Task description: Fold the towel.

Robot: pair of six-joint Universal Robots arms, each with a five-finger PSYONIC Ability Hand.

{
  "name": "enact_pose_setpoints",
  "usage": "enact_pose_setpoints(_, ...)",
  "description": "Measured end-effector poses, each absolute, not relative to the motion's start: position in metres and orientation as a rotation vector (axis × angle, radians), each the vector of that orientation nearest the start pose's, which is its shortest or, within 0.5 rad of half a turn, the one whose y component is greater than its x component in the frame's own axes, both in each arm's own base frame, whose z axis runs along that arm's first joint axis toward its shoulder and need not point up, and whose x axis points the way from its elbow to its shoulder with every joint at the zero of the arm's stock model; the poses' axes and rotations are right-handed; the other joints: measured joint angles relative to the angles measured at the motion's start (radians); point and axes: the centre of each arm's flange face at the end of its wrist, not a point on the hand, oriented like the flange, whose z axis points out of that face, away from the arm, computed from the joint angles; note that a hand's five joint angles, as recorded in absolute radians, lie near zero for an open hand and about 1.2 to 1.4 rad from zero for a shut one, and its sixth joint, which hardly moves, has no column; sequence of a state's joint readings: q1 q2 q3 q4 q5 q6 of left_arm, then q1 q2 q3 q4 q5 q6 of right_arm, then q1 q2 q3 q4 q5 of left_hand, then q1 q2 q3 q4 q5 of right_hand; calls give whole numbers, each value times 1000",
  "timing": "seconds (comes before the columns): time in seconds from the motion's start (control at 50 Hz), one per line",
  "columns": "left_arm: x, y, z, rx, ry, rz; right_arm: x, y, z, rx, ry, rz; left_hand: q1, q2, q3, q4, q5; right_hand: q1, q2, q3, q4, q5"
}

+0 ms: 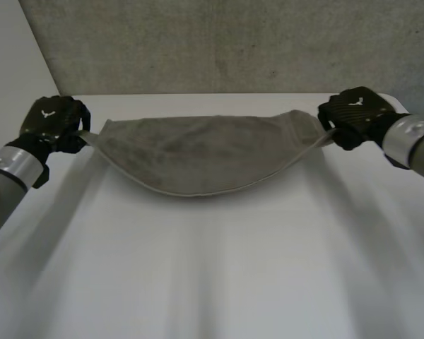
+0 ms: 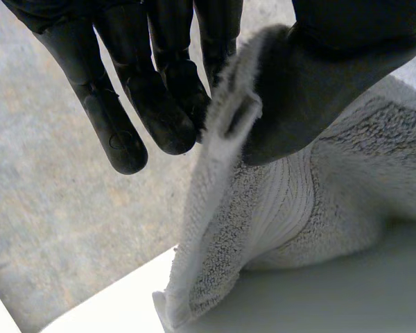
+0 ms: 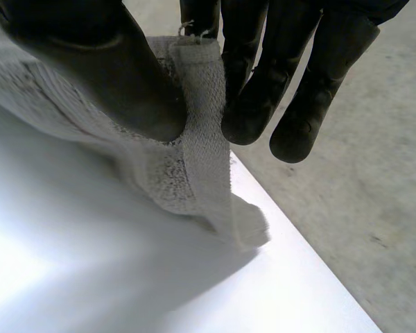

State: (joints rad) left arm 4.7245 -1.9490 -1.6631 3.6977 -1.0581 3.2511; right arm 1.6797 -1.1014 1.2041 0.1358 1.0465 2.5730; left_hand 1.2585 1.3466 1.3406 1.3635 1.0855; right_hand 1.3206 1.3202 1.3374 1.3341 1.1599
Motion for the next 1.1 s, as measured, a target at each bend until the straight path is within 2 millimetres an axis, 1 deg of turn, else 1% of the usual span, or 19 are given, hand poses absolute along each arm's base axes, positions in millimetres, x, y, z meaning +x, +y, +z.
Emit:
enact_pose_setpoints(0.04, -169, -358, 213, 757, 2190, -2486, 204, -353, 252, -1191, 2038, -1912, 0, 0, 0, 0, 0, 0, 0, 0, 0, 0)
enact_pose_setpoints(0.06, -168, -355, 214, 759, 2188, -2487, 200, -352, 253, -1182, 2048, -1915, 0, 0, 0, 0, 0, 0, 0, 0, 0, 0)
enact_pose_setpoints(0.1, -164, -345, 219, 765, 2183, -2490, 185, -349, 256, -1148, 2092, -1926, 0, 0, 0, 0, 0, 0, 0, 0, 0, 0)
enact_pose_setpoints(0.14, -161, -335, 221, 772, 2187, -2487, 173, -346, 259, -1119, 2131, -1933, 0, 0, 0, 0, 0, 0, 0, 0, 0, 0)
enact_pose_setpoints(0.16, -160, -333, 221, 774, 2189, -2487, 170, -345, 259, -1112, 2139, -1934, 0, 0, 0, 0, 0, 0, 0, 0, 0, 0)
enact_pose_setpoints(0.24, -158, -313, 222, 805, 2204, -2485, 149, -338, 263, -1062, 2198, -1943, 0, 0, 0, 0, 0, 0, 0, 0, 0, 0)
enact_pose_setpoints(0.32, -157, -301, 222, 829, 2213, -2487, 135, -335, 266, -1030, 2219, -1953, 0, 0, 0, 0, 0, 0, 0, 0, 0, 0)
enact_pose_setpoints(0.44, -153, -298, 221, 833, 2215, -2486, 127, -336, 269, -1023, 2202, -1967, 0, 0, 0, 0, 0, 0, 0, 0, 0, 0)
enact_pose_setpoints(0.5, -151, -304, 220, 831, 2217, -2484, 127, -340, 268, -1030, 2188, -1972, 0, 0, 0, 0, 0, 0, 0, 0, 0, 0)
enact_pose_setpoints(0.56, -151, -313, 214, 830, 2238, -2473, 129, -349, 263, -1038, 2179, -1981, 0, 0, 0, 0, 0, 0, 0, 0, 0, 0)
enact_pose_setpoints(0.66, -155, -339, 197, 838, 2302, -2447, 140, -371, 250, -1060, 2160, -2010, 0, 0, 0, 0, 0, 0, 0, 0, 0, 0)
enact_pose_setpoints(0.72, -164, -360, 181, 862, 2352, -2431, 153, -390, 238, -1074, 2150, -2050, 0, 0, 0, 0, 0, 0, 0, 0, 0, 0)
enact_pose_setpoints(0.74, -166, -364, 178, 866, 2362, -2427, 155, -394, 235, -1075, 2148, -2057, 0, 0, 0, 0, 0, 0, 0, 0, 0, 0)
enact_pose_setpoints(0.78, -173, -377, 166, 880, 2395, -2413, 162, -406, 226, -1076, 2148, -2082, 0, 0, 0, 0, 5, 0, 0, 0, 0, 0)
enact_pose_setpoints(0.8, -174, -380, 164, 882, 2401, -2410, 164, -409, 224, -1076, 2149, -2086, 0, 0, 0, 0, 5, 0, 0, 0, 0, 0)
enact_pose_setpoints(0.88, -184, -404, 144, 867, 2459, -2365, 178, -431, 205, -1075, 2154, -2109, 0, 0, 0, 0, 7, 0, 0, 0, 0, 0)
enact_pose_setpoints(1.02, -195, -434, 122, 801, 2511, -2295, 197, -455, 174, -1075, 2166, -2117, 0, 0, 0, 0, 8, 0, 0, 0, 0, 0)
enact_pose_setpoints(1.1, -197, -447, 113, 773, 2521, -2272, 206, -464, 160, -1077, 2164, -2123, 0, 0, 0, 0, 8, 0, 0, 0, 0, 0)
